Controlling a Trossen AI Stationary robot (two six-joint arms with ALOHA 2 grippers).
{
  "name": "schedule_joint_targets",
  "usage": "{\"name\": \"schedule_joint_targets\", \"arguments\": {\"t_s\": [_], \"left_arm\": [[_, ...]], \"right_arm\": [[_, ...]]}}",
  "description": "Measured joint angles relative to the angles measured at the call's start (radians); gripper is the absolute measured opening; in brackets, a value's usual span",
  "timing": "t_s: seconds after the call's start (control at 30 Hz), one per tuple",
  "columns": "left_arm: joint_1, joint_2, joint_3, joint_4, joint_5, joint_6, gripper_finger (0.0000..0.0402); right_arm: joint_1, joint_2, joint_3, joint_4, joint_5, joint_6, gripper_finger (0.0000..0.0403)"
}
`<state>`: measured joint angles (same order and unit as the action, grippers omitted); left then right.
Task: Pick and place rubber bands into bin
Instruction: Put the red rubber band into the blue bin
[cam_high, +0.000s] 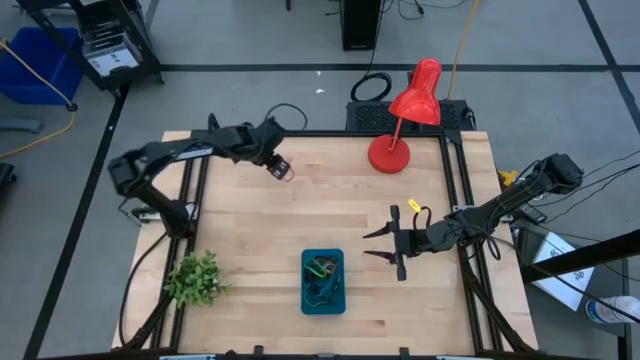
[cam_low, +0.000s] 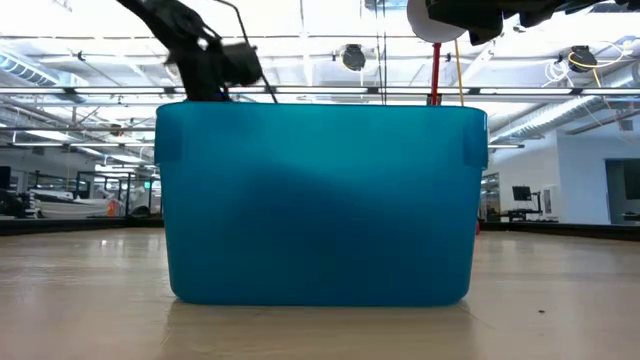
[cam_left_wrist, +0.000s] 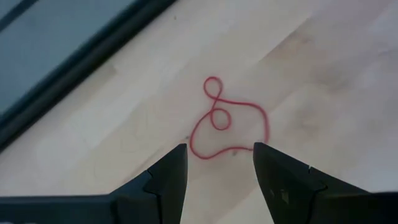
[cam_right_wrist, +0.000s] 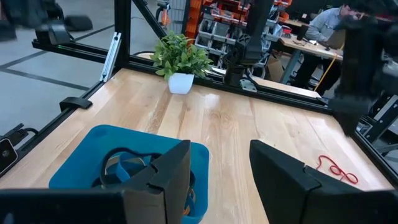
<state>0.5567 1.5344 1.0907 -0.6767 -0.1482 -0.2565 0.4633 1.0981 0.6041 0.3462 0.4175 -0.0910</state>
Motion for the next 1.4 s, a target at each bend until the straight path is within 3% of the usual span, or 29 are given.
{"name": "schedule_joint_targets", "arguments": {"t_s": [0.47,0.6,1.1,1.23,1.4], "left_arm": [[0.062,0.305,0.136,0.001,0.088,0.026,0.0191],[0.070,0.345,0.148,0.002,0.144,0.032,0.0191],[0.090,0.419,0.152,0.006,0.144,0.045,0.0190],[0.088,0.419,0.151,0.014,0.141,0.045,0.0172],[0.087,0.419,0.149,0.028,0.140,0.045,0.0121]], "right_arm": [[0.000,0.000,0.000,-0.010,0.000,0.000,0.0158],[0.000,0.000,0.000,-0.029,0.000,0.000,0.0159],[-0.004,0.000,0.000,-0.030,0.000,0.000,0.0160],[-0.006,0.000,0.000,-0.030,0.000,0.000,0.0158],[-0.006,0.000,0.000,-0.030,0.000,0.000,0.0161]]}}
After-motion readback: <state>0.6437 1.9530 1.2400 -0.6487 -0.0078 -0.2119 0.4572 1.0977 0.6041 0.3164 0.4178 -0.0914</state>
